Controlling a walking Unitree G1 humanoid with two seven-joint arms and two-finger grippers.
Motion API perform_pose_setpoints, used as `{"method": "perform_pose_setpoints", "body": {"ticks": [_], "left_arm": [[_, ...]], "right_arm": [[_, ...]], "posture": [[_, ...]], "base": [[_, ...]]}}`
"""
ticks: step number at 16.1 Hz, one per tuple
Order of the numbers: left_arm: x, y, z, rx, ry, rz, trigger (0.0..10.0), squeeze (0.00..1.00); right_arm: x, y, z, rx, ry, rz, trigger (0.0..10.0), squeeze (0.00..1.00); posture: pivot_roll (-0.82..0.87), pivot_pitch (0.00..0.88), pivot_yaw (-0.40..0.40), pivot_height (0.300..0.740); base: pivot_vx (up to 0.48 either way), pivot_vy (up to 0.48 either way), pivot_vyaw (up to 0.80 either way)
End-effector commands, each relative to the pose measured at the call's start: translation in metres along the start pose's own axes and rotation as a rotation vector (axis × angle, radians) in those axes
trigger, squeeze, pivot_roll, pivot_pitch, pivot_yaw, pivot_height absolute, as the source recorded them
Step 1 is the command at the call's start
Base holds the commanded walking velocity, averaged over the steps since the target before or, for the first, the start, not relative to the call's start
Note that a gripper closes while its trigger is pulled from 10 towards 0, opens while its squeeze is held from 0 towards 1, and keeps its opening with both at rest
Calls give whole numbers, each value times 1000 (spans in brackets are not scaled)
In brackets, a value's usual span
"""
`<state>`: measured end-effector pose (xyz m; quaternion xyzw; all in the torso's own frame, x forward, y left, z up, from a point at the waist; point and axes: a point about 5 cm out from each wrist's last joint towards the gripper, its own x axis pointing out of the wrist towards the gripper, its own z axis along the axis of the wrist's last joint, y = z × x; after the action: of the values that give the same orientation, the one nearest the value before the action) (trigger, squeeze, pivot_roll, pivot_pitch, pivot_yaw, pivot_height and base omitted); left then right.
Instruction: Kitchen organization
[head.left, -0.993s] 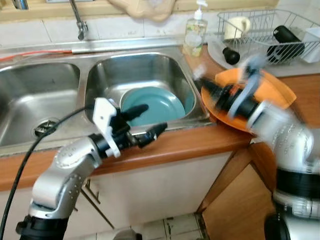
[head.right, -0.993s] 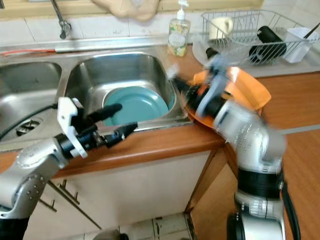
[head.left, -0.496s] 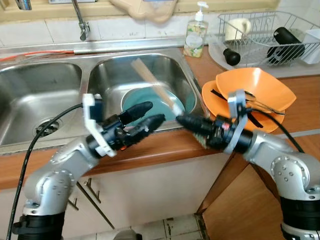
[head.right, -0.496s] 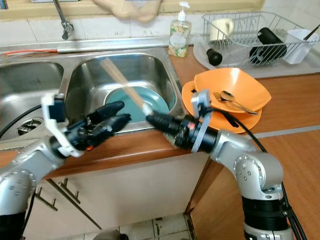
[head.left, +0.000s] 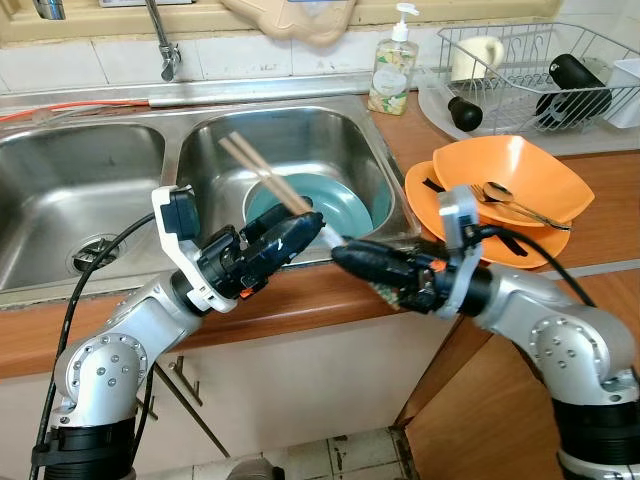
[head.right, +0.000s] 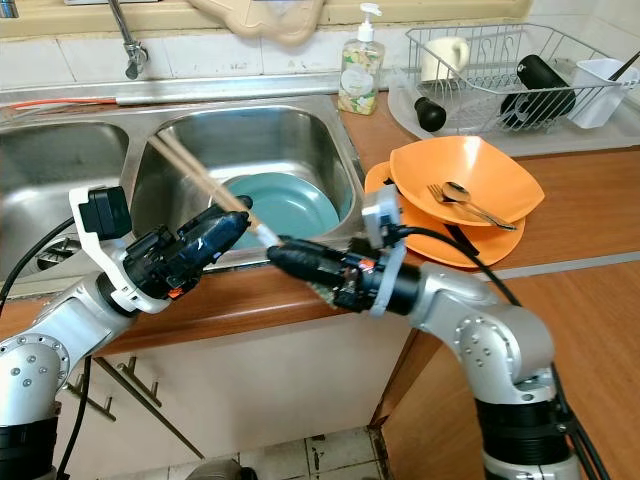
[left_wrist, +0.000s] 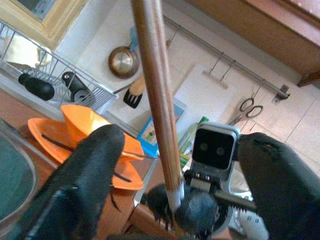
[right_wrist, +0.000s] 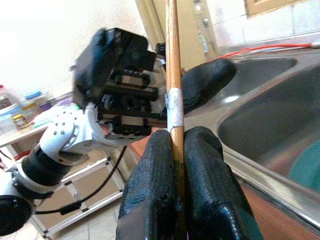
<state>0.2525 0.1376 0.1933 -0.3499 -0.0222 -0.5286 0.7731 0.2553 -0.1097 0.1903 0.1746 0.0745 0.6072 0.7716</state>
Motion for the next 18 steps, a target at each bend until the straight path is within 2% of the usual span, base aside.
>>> {"method": "perform_pose_setpoints", "body": {"ticks": [1,9,11,18], "left_arm": [[0,1,4,-4,-24,3,0,0],[-4,2,5,13,-35,34,0,0],[-7,4,6,24,-81,82,0,0],[-9,7,7,32,-108,116,0,0]], "right_arm": [[4,6,5,-35,-15,39,0,0],[8,7,8,-43,-27,52,0,0],[12,6,12,-59,-31,60,0,0],[15,6,13,-65,-22,64,0,0]], "posture": [[13,0,39,740],[23,0,30,740],[33,0,12,740],[33,0,11,740]], "base": [[0,0,0],[0,0,0],[0,0,0],[0,0,0]]}}
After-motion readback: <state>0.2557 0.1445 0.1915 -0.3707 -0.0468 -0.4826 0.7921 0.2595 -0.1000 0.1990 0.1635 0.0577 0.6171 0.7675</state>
